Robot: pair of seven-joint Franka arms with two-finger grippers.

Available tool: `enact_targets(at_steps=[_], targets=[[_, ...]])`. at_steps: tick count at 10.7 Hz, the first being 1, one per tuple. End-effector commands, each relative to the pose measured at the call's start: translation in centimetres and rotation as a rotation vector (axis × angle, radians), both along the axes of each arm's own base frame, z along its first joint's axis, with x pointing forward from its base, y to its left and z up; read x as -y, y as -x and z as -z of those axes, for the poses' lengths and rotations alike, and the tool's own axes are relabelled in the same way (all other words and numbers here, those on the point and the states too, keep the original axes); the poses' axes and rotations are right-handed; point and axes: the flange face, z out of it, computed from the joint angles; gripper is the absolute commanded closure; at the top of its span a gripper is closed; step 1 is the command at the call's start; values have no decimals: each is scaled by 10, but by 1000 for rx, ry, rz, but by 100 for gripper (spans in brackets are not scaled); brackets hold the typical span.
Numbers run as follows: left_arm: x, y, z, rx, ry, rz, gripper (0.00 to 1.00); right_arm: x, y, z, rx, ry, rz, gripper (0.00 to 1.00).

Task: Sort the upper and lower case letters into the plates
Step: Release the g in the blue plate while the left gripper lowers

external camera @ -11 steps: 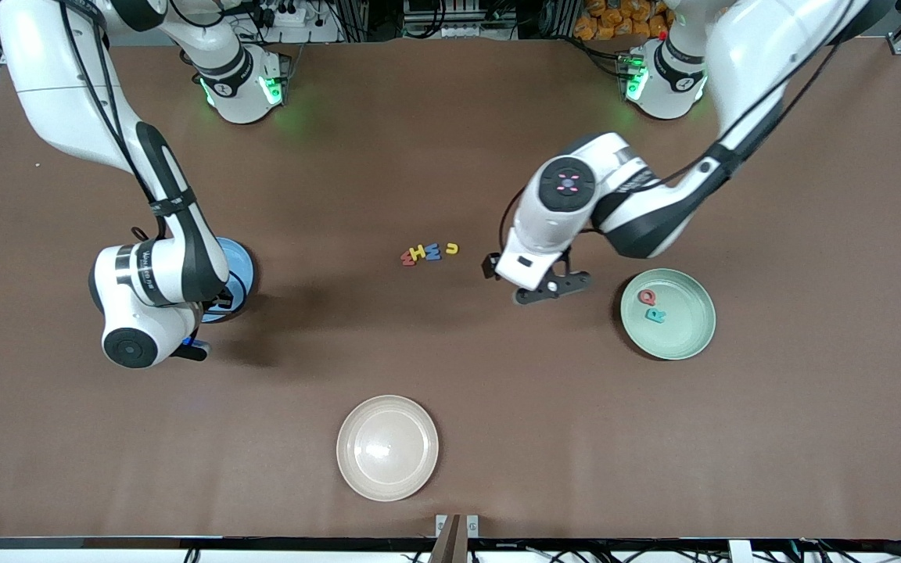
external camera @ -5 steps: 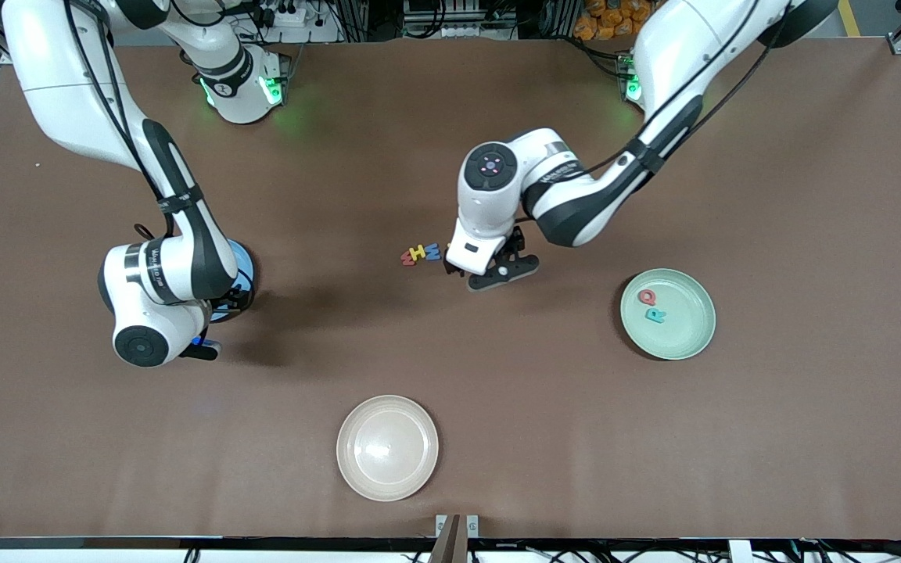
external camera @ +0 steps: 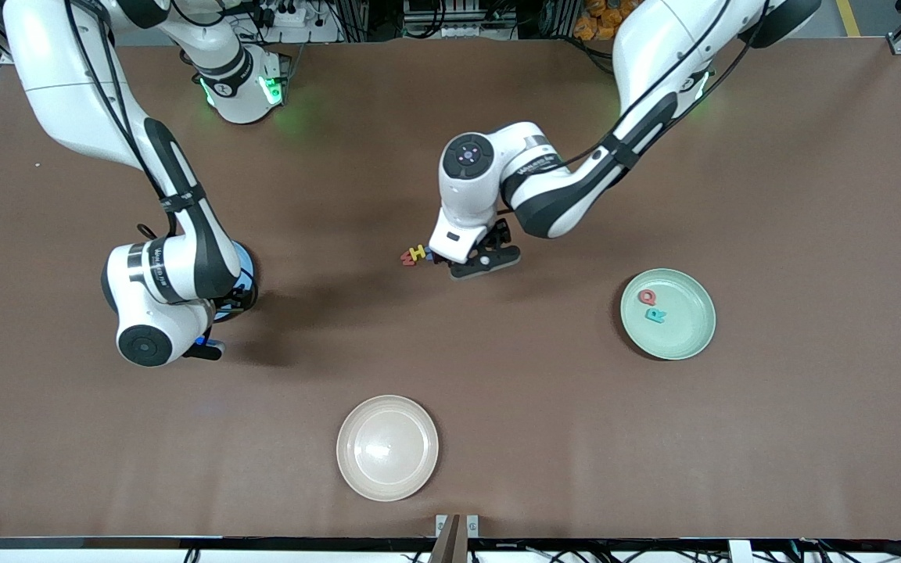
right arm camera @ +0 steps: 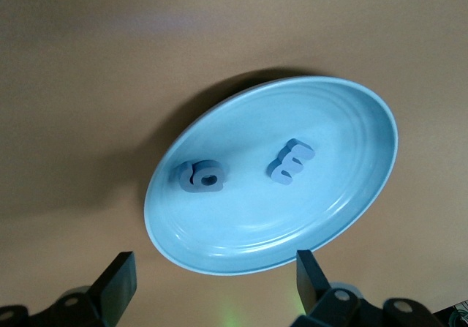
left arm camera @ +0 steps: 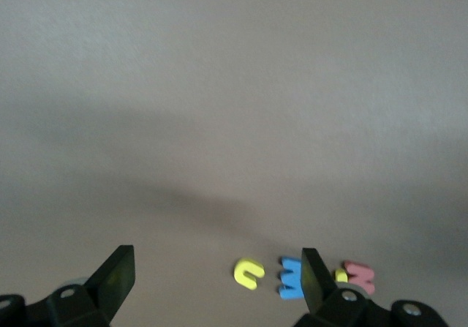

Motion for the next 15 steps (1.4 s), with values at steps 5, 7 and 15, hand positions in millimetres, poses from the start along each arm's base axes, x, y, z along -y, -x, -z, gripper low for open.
enact_targets(at_steps=[5,7,15], targets=[[27,22,21,52,-25,80,0,-1,2,-5,5,-12,-3,4],[26,18,29,91,-41,148,0,-1,2,-5,5,-12,-3,4],[17,-10,28,88,-29,527,0,-3,1,-6,4,-28,11,4]])
